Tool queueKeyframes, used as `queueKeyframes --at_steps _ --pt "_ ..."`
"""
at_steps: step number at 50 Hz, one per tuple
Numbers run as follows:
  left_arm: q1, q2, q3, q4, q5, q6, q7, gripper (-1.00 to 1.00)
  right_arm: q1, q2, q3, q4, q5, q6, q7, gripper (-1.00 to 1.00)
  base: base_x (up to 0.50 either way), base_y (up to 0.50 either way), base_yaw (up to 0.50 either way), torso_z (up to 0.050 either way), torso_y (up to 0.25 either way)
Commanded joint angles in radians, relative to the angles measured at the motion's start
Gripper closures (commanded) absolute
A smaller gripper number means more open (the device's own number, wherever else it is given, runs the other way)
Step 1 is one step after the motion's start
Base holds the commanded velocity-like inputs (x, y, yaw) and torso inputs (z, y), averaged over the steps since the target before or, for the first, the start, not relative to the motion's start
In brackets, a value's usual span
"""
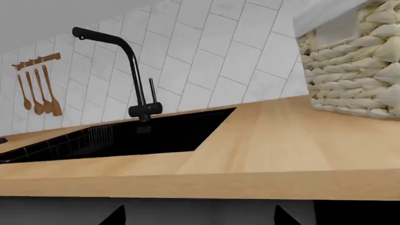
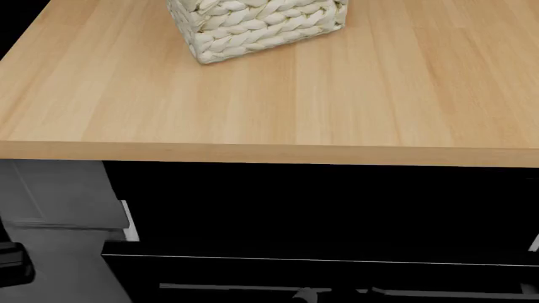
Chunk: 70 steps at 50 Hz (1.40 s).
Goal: Open the dishwasher door
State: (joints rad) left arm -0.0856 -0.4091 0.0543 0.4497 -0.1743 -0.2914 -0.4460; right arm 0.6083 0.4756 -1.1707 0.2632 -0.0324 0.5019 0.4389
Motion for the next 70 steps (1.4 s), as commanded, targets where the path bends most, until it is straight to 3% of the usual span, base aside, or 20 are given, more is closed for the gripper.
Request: queueKeyframes --at_steps 1,29,62,70 --pt "0.014 -0.011 -0.031 0.09 -0.084 -0.052 0.039 -1.0 -0.065 0.007 -0.044 -0.115 0.07 0.024 -0.035 1.0 0.0 0.0 0.0 0.0 0.0" --pt "0.029 -0.017 -0.033 0.133 -0.1 -0.062 0.031 -1.0 -0.201 0.099 -0.064 -0.389 0.061 0.16 0.045 1.0 0.0 0.0 0.0 0.0 -0.001" --pt "0.029 -0.022 -0.029 0.133 -0.105 -0.059 0.025 -1.0 -0.202 0.099 -0.062 -0.389 0.06 0.16 0.044 1.0 0.0 0.0 0.0 0.0 -0.001" --pt "0.034 -0.023 -0.032 0.131 -0.108 -0.056 0.024 -1.0 -0.272 0.13 -0.086 -0.412 0.057 0.125 0.07 1.0 0.0 0.0 0.0 0.0 -0.001"
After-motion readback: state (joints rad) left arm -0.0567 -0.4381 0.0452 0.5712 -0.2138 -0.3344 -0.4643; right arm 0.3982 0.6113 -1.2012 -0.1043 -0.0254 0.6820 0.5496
